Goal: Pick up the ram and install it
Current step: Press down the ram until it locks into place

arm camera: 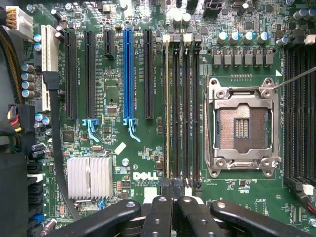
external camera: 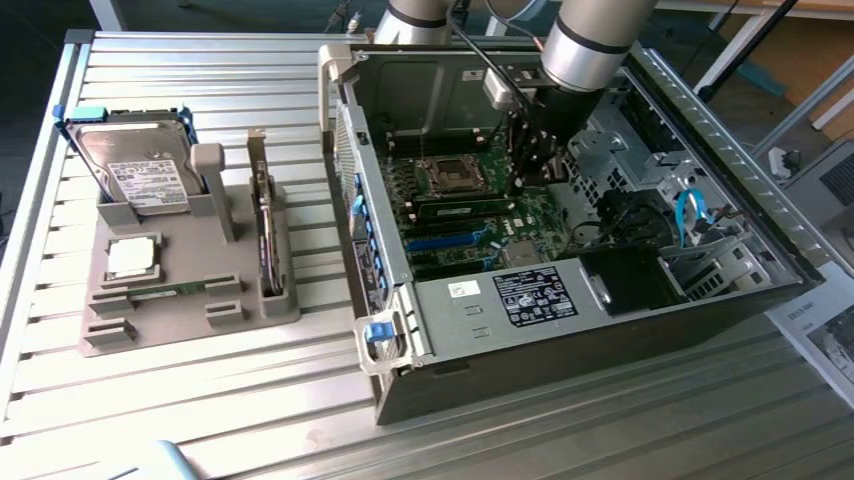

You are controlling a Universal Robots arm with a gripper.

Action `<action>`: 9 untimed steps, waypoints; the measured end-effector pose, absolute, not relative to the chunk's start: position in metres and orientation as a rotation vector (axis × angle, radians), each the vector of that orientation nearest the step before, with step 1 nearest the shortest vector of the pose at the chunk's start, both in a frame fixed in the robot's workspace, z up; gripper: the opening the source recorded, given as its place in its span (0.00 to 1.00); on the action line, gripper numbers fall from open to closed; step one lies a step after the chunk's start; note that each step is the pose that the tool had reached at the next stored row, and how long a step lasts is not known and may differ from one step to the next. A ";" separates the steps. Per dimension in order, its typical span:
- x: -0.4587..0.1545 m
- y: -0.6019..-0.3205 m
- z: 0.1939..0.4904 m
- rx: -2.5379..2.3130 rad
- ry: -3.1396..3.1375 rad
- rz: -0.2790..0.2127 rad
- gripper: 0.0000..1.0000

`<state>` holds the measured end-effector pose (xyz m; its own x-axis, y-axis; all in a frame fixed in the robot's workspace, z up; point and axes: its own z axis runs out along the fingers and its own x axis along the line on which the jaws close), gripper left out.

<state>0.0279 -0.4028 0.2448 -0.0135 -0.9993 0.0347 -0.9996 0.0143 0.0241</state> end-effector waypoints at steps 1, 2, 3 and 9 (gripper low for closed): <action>0.026 -0.403 0.245 2.177 -2.207 0.011 0.10; 0.024 -0.403 0.245 2.177 -2.207 0.011 0.10; 0.022 -0.403 0.245 2.177 -2.207 0.011 0.10; 0.007 -0.403 0.245 2.177 -2.207 0.011 0.10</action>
<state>0.0073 -0.4025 0.2448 -0.0135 -0.9993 0.0347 -0.9996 0.0143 0.0238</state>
